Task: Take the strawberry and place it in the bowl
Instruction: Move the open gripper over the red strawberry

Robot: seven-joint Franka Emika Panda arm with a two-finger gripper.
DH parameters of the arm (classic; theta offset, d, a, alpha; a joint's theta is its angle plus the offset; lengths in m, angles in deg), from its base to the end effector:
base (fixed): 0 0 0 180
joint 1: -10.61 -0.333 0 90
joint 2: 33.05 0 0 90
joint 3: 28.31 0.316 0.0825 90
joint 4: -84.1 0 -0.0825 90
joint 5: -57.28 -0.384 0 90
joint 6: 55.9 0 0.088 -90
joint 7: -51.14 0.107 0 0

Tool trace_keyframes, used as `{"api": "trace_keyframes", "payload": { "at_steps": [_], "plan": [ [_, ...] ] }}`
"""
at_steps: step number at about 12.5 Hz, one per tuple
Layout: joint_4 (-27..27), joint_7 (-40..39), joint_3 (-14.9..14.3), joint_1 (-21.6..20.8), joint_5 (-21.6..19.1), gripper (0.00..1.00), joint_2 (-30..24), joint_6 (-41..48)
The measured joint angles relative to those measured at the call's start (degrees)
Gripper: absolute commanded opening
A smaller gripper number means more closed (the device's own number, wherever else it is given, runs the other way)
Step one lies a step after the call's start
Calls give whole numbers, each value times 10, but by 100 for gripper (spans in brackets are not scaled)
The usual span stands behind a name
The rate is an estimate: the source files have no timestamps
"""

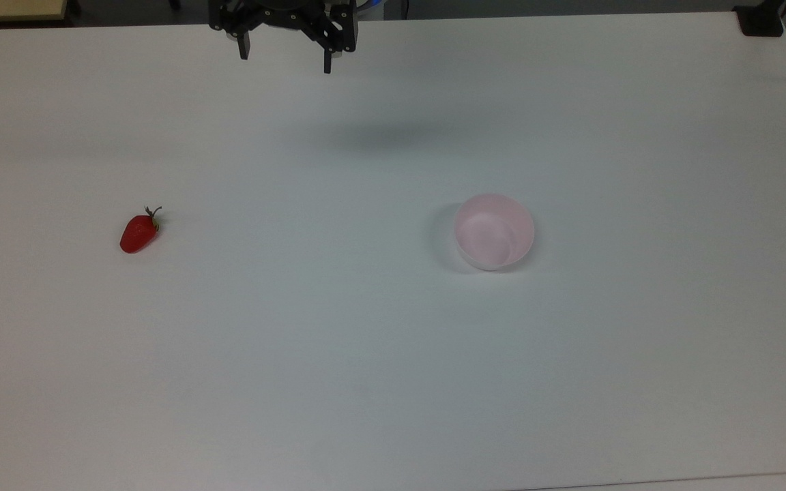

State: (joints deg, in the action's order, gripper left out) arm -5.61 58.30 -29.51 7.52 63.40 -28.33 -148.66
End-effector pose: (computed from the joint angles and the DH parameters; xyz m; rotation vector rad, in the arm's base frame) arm 0.5824 0.0087 0.5848 3.0284 -0.1291 -0.0311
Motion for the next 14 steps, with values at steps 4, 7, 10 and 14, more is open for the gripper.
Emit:
{"api": "trace_keyframes", "payload": {
  "at_steps": [4, 7, 10, 14],
  "plan": [
    [-6, 0, 0, 2, 0, 100, -1, 0],
    [-7, 0, 0, 5, 0, 100, -1, 0],
    [-8, 0, 0, 8, 0, 100, -1, 0],
    [-8, 0, 0, 37, -8, 100, 0, -8]
  ]
}}
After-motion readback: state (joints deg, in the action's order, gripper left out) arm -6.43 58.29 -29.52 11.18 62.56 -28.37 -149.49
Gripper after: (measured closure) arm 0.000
